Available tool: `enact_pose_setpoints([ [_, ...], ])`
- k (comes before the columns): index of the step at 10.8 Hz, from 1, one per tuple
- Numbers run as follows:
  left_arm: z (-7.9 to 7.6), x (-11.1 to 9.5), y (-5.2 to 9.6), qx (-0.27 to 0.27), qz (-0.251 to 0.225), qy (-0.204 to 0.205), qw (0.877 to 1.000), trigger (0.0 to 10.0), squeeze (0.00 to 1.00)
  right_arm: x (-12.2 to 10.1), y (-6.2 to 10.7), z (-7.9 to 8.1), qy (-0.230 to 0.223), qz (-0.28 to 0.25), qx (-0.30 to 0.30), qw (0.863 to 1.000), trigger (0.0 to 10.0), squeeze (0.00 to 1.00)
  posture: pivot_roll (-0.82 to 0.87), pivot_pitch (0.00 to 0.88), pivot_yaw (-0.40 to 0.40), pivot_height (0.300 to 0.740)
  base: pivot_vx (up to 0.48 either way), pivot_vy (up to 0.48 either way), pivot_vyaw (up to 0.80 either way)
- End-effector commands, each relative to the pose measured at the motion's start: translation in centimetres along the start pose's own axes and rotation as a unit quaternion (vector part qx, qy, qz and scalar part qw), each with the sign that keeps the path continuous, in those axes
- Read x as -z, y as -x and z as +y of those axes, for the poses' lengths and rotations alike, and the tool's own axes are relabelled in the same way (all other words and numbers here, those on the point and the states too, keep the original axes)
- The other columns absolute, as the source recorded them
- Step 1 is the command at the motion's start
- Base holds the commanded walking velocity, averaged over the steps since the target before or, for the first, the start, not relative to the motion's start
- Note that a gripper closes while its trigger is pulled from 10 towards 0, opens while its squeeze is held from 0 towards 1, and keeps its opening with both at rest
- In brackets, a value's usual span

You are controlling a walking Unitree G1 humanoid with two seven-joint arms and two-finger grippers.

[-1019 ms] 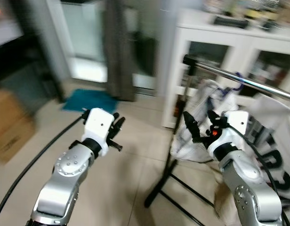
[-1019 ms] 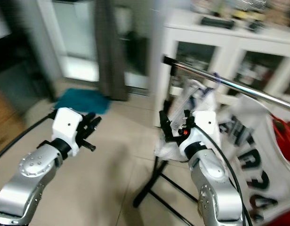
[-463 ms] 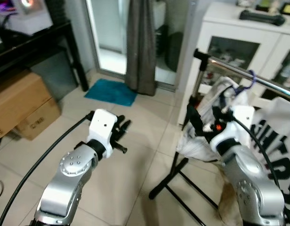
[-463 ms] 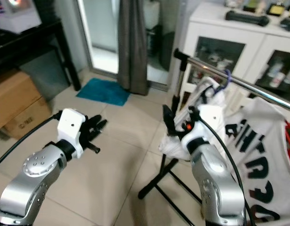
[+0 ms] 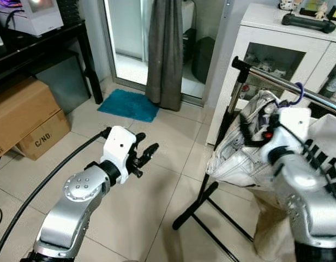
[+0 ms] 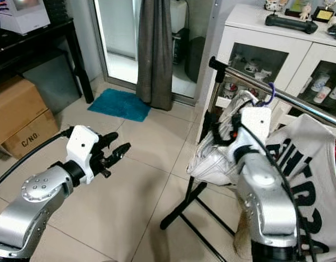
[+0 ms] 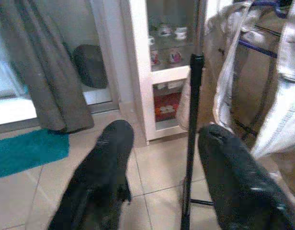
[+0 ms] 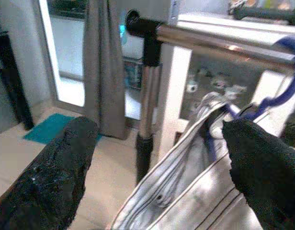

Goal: Hang hanger

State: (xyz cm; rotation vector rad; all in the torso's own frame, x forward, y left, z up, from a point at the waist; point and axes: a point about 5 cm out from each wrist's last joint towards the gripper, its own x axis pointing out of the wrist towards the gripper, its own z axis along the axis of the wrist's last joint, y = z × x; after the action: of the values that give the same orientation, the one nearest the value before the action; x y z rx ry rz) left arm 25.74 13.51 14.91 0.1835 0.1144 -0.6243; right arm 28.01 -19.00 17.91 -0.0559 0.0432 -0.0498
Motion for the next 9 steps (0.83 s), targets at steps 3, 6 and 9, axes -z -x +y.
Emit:
enact_pose_setpoints([
  [3, -0.8, -0.6, -0.7, 0.04, -0.002, -0.016, 0.999, 10.0, 1.0, -0.3, -0.6, -2.1, 0.037, 0.028, 0.062, 0.997, 10.0, 1.0, 0.07, 0.0, -0.048, 0.74, 0.0, 0.0, 0.0],
  [6, -2.5, -1.0, -0.5, 0.136, -0.007, -0.021, 0.99, 10.0, 1.0, 0.0, -1.2, -3.1, 0.03, 0.089, 0.064, 0.994, 10.0, 0.75, 0.07, 0.0, -0.061, 0.74, 0.0, 0.0, 0.0],
  [9, -3.1, -1.8, -0.7, 0.191, -0.019, -0.029, 0.981, 10.0, 0.99, 0.7, -2.4, -5.3, 0.014, 0.143, 0.068, 0.987, 10.0, 0.0, 0.06, 0.0, -0.059, 0.74, 0.0, 0.0, 0.0],
])
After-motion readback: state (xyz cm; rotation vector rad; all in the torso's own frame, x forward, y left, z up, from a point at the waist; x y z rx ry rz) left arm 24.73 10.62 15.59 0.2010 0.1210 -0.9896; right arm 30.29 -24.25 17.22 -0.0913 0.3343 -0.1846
